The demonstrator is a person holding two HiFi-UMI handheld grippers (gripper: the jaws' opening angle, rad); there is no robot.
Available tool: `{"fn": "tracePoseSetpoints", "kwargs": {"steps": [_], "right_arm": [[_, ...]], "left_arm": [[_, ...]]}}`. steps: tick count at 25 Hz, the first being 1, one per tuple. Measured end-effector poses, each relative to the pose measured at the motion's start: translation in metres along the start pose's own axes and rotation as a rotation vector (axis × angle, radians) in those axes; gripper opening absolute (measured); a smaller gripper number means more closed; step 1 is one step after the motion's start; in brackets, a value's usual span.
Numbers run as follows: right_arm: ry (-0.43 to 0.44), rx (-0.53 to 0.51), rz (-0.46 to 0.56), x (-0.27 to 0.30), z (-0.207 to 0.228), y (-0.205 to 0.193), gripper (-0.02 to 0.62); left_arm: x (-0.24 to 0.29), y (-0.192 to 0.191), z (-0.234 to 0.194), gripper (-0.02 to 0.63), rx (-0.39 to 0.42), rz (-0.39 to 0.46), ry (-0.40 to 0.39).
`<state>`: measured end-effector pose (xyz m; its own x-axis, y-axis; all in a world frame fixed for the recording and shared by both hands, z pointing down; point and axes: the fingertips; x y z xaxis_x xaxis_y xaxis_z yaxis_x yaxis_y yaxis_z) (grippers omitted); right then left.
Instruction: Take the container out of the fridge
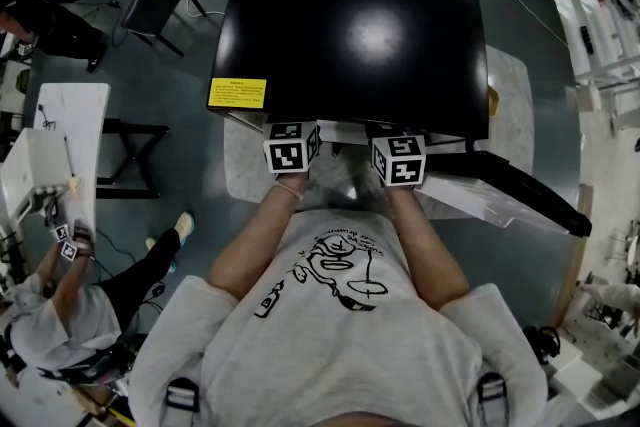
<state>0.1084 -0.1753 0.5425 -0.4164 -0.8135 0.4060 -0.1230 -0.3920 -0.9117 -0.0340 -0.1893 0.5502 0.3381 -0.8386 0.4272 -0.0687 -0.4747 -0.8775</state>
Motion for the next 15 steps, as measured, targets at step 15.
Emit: {"fn": "tracePoseSetpoints", "kwargs": {"steps": [15], "right_arm": [[-0.007,0.017,0.020,-0.0044,0.0021,0.0057,0.178]], "left_arm": [[-0.0056,-0.0006,0.0085,0.075,-0.014,0.006,-0.015]]}}
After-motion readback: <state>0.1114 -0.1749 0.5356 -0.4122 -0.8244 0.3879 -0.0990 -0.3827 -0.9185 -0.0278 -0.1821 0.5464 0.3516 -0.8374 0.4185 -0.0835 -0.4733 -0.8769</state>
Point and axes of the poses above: the fingertips, and each gripper's own axes: x forward along the fingers, z to its right, y out of its top, and after that the axes turned 7 degrees about z, right-handed
